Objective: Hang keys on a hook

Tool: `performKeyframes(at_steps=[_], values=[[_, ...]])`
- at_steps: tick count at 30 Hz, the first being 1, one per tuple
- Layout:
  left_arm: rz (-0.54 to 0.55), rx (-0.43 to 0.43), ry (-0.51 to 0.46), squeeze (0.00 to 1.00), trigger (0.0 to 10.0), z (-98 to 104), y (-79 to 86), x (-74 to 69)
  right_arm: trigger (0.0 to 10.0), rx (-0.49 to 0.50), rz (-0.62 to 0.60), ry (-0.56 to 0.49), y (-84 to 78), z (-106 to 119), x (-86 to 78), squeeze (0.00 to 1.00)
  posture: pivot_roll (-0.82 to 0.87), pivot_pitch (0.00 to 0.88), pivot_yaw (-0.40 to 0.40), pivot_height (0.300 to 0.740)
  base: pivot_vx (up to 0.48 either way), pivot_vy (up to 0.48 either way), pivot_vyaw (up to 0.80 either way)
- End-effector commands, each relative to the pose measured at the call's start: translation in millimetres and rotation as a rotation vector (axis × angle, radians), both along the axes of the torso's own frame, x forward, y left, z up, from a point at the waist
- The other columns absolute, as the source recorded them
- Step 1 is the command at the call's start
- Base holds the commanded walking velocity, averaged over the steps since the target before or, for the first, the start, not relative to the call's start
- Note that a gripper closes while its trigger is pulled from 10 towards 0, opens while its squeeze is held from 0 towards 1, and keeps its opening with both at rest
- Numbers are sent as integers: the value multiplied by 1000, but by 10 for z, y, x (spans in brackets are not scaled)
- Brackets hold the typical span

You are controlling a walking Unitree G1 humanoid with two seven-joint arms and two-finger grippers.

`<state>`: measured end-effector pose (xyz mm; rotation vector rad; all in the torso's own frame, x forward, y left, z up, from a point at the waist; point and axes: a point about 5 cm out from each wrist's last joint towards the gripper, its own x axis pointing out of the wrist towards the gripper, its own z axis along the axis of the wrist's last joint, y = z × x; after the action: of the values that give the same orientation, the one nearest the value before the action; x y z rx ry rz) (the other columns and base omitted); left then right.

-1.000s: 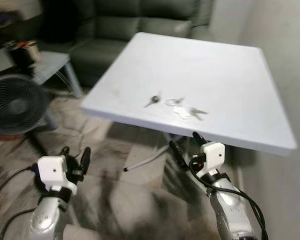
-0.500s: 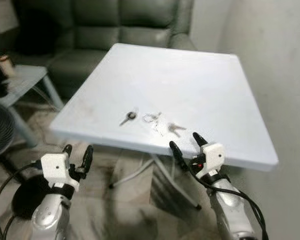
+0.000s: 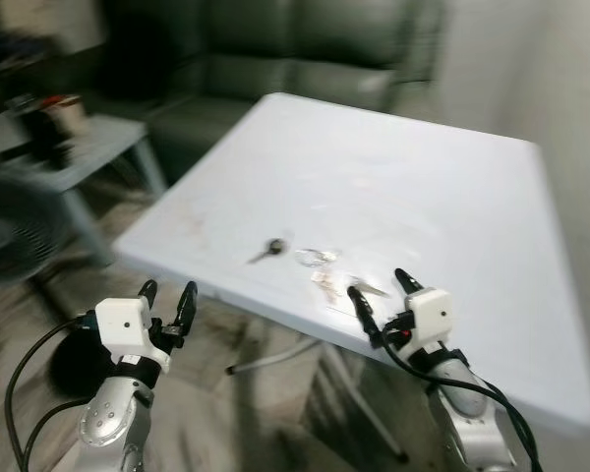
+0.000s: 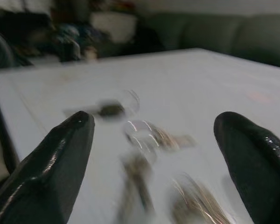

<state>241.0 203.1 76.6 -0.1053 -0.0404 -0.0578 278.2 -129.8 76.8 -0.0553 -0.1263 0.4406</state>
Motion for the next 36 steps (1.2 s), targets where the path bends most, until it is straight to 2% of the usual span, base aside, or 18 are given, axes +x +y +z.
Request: performKeyframes(at_steps=[1, 4, 5, 11, 14, 25, 29, 36], values=[[-21, -14, -8, 0, 10000, 17, -82, 28, 10000, -27, -24, 7, -127, -38, -36, 0, -77, 0, 2, 740, 285, 0, 800], [-21, -15, -8, 0, 10000, 17, -82, 27, 10000, -27, -24, 7, -126, -38, -36, 0, -77, 0, 2, 740, 285, 0, 800], [-8, 33, -7, 0, 10000, 8, -91, 24, 10000, -10, -58, 52, -147, -77, -6, 0, -77, 0, -2, 740, 0, 0, 0], [-46, 43, 9, 0, 10000, -29, -149, 9, 10000, -40, -92, 104, -184, -149, 26, 0, -75, 0, -7, 740, 0, 0, 0], [-64, 55, 11, 0, 10000, -41, -174, -4, 10000, -42, -66, 126, -179, -172, 20, 0, -72, 0, -10, 740, 0, 0, 0], [-202, 141, 14, 0, 10000, -110, -442, -134, 10000, -188, 12, 48, -171, -59, 73, 0, -72, 0, -12, 740, 0, 0, 0], [-213, 151, 5, 0, 10000, -103, -468, -150, 10000, -181, 43, 32, -168, -28, 60, 0, -69, 0, -15, 740, 0, 0, 0], [-197, 141, -7, 0, 10000, -94, -446, -145, 10000, -123, 11, 50, -183, -41, 60, 0, -69, 0, -18, 740, 0, 0, 0]])
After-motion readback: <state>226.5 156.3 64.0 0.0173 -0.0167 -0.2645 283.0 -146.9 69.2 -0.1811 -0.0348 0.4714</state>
